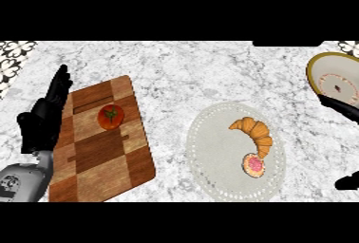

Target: Pick the cupcake from the placemat and place it in the bowl

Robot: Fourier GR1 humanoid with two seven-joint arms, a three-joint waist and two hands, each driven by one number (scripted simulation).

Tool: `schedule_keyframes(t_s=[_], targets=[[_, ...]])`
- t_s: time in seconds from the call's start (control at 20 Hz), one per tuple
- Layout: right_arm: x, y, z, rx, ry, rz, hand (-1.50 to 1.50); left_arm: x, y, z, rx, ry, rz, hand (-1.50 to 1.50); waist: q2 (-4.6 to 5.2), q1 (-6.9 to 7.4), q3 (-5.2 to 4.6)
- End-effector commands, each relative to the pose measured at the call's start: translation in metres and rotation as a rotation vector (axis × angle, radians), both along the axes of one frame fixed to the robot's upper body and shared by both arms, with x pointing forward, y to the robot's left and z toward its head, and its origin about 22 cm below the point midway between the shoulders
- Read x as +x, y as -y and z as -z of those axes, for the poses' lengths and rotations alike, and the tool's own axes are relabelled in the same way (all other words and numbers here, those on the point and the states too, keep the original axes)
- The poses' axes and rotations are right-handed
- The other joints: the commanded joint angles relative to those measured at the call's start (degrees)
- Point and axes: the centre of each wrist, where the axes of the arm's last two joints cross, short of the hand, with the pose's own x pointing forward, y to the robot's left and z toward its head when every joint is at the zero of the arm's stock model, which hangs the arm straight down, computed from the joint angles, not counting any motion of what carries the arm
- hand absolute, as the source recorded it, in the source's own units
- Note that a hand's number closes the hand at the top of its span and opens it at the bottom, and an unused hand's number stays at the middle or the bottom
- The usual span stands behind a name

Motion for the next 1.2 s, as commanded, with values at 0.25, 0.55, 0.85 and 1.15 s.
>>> schedule_keyframes(t_s=[0.25,0.55,0.85,1.15], targets=[[0.003,-0.061,-0.019,-0.23,-0.117,-0.153,-1.5,0.001,0.013,-0.013,-0.005,0.013,0.001,0.0,0.06,-0.16,0.05],[0.005,-0.099,-0.028,-0.335,-0.153,-0.188,-1.5,-0.003,0.002,-0.005,0.013,-0.013,0.0,0.0,0.04,0.01,0.04],[-0.003,-0.123,0.009,-0.5,-0.242,-0.164,-1.5,0.003,0.002,-0.008,-0.005,0.007,0.0,0.0,0.09,-0.15,0.06],[0.014,-0.124,0.037,-0.526,-0.27,-0.136,-1.5,0.002,0.004,-0.004,-0.001,-0.005,0.014,0.0,0.14,0.01,0.08]])
